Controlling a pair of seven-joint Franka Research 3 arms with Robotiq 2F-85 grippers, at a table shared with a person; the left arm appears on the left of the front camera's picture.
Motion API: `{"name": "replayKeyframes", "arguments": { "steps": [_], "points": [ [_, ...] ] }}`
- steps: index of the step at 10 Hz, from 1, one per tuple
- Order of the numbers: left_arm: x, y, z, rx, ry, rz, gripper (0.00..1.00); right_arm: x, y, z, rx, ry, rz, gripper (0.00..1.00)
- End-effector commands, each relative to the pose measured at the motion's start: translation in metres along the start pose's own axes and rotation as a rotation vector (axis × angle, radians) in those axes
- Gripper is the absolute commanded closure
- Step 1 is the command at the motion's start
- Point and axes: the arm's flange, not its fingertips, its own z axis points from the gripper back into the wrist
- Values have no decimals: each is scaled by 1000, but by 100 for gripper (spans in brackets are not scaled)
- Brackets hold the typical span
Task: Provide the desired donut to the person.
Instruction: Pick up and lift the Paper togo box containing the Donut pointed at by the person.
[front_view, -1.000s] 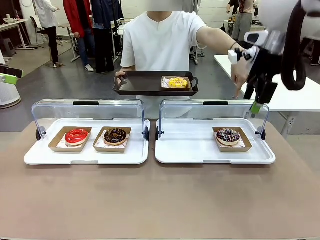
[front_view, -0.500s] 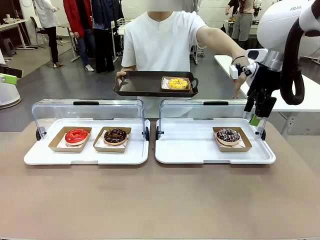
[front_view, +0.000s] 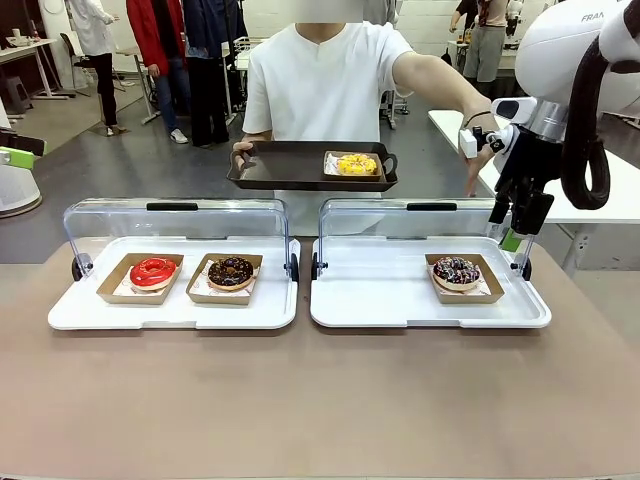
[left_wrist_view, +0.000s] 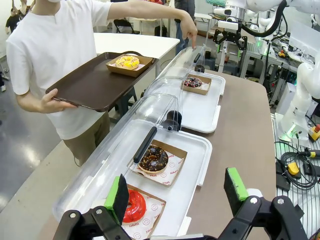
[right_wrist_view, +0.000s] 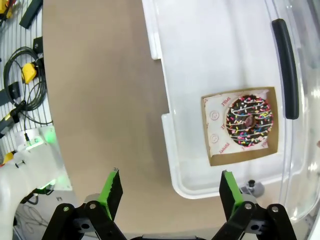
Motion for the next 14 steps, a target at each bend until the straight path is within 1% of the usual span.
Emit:
{"name": "replayKeyframes", "arguments": {
  "steps": [1,3,4,6,9,12,14],
  "points": [
    [1,-1,1,0,-10,-2,0,2,5,-8,-33,11,24,0],
    [1,-1,1,0,-10,-2,0,4,13,-27,-143,14,26,0],
    [1,-1,1,0,-10,-2,0,5,18,-41,-164,33,34,0],
    [1,-1,1,0,-10,-2,0,2,27,-64,-157,53,66,0],
    [1,-1,1,0,-10,-2,0,-10,27,-89,-183,41,99,0],
    [1,-1,1,0,-10,-2,0,-22,12,-120,-150,59,80,0],
    [1,-1,1,0,-10,-2,0,-28,2,-132,-133,52,69,0]
  ]
}}
